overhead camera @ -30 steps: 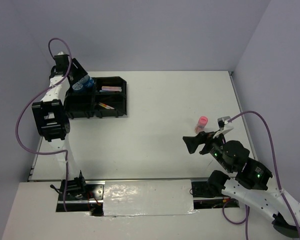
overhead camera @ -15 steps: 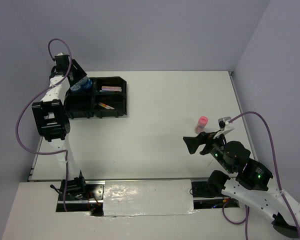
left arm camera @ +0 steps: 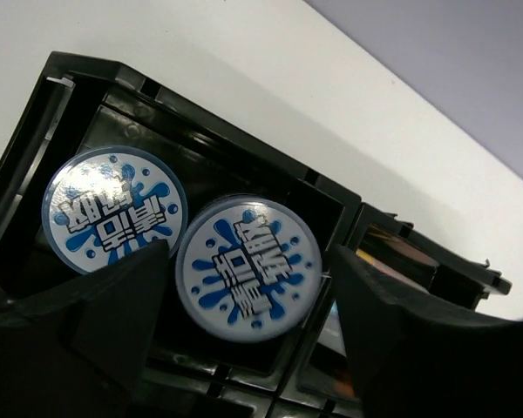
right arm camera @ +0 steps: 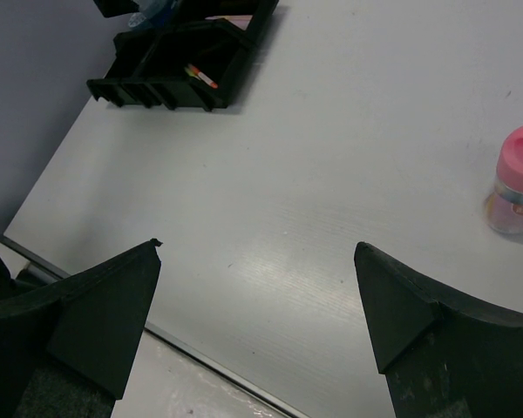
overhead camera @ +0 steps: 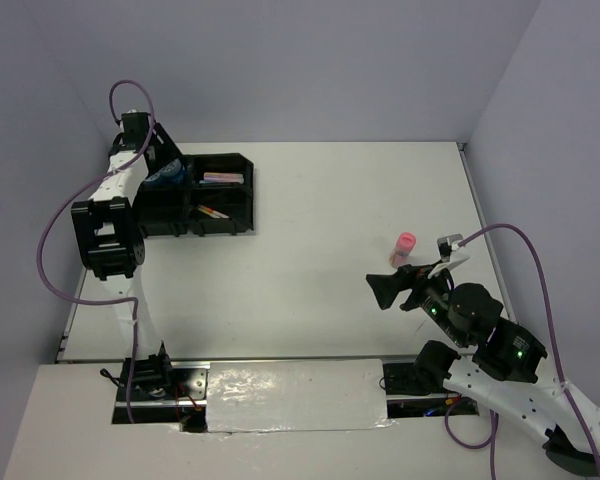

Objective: Sort the stationery into containers
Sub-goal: Place the stationery in the storage box, then pick up the stationery from the center of the board.

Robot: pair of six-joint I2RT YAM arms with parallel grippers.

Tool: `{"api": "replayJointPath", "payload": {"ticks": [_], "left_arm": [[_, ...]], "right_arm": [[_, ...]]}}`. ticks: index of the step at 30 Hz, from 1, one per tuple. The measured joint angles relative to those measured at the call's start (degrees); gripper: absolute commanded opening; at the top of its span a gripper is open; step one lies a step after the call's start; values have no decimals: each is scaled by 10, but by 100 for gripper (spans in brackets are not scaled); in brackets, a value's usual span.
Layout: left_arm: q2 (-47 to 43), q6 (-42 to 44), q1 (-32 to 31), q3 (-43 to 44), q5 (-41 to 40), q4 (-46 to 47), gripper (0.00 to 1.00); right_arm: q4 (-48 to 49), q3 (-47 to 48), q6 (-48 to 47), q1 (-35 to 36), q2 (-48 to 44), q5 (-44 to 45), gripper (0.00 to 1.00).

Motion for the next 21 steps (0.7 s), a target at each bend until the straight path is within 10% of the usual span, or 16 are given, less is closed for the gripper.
{"api": "replayJointPath", "payload": {"ticks": [14,21], "left_arm": [[-48,-2,-36,12,-27,-12,99],[-204,13,-180,-89,-43,57,99]], "right_arm": [[8,-8,1,0,-1,0,100],[3,-6,25,0,-1,45,100]]}}
